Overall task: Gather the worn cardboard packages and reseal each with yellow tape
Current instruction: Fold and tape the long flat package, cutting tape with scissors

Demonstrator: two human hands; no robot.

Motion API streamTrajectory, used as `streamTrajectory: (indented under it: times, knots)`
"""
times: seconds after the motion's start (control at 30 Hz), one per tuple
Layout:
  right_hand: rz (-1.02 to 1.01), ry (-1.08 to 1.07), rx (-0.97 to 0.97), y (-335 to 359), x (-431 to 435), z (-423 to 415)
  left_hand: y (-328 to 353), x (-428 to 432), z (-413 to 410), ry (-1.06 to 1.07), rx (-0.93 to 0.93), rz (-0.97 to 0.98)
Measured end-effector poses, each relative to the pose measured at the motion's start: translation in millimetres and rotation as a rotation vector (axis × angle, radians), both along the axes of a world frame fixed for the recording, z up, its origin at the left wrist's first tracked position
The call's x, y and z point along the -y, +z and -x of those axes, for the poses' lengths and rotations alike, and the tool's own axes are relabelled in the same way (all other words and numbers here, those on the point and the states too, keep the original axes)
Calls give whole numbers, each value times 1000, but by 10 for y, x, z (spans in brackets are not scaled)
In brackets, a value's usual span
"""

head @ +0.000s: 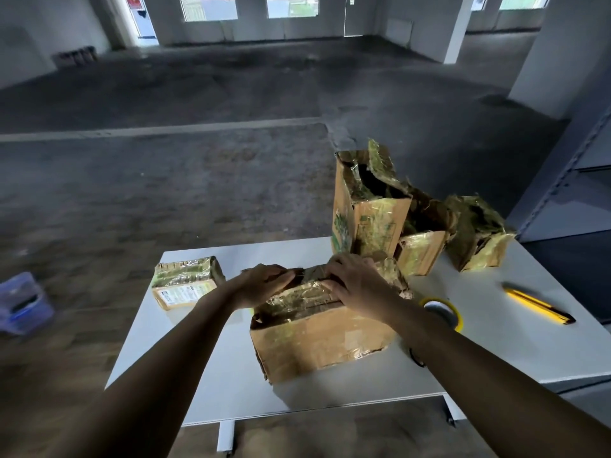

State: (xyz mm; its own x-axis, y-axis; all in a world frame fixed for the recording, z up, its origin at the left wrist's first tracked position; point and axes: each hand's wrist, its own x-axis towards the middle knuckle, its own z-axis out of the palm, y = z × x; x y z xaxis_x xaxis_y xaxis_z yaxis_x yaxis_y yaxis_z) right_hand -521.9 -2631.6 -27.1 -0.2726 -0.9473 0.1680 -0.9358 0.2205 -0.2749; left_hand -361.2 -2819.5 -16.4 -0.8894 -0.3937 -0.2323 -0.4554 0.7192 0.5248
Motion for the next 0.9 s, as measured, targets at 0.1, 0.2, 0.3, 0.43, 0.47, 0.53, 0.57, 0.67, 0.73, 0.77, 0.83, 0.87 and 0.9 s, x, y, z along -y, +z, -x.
streamTrajectory:
  times: [0.1, 0.2, 0.3, 0.43, 0.47, 0.53, 0.57, 0.67, 0.73, 0.77, 0.83, 0.87, 0.9]
  knots:
    - [-12, -8, 9, -2, 25, -11, 70, -71, 9, 14, 41, -8]
    - [-22, -23, -17, -18, 45, -11, 83, -114, -5, -74, 19, 81]
    - [-100, -77, -39, -29, 83, -15, -14, -65, -23, -126, 44, 102]
    - [-160, -121, -36, -28, 141, -25, -98, -23, -16, -129, 9, 129]
    - [-161, -131, -13, -28, 147, -26, -121, -14, -6, -131, -8, 142]
    - [-167, -143, 19, -32, 146, -28, -148, -3, 10, -120, -29, 149]
    - [-170, -143, 23, -34, 142, -28, -151, -9, 18, -111, -40, 131]
    - [-127, -146, 55, -53, 120, -34, -154, -34, 37, -58, -101, 84]
    - [-65, -174, 121, -56, 104, -29, -163, -33, 60, -27, -93, 107]
    - [-51, -200, 152, -56, 97, -15, -172, -28, 68, -19, -73, 122]
    - [-42, -260, 190, -38, 63, 39, -197, -17, 85, -6, -42, 130]
    - [-40, -295, 189, -35, 34, 85, -207, -9, 90, -1, -33, 127]
    - [-42, -333, 172, -36, -2, 137, -203, -5, 96, 3, -23, 121]
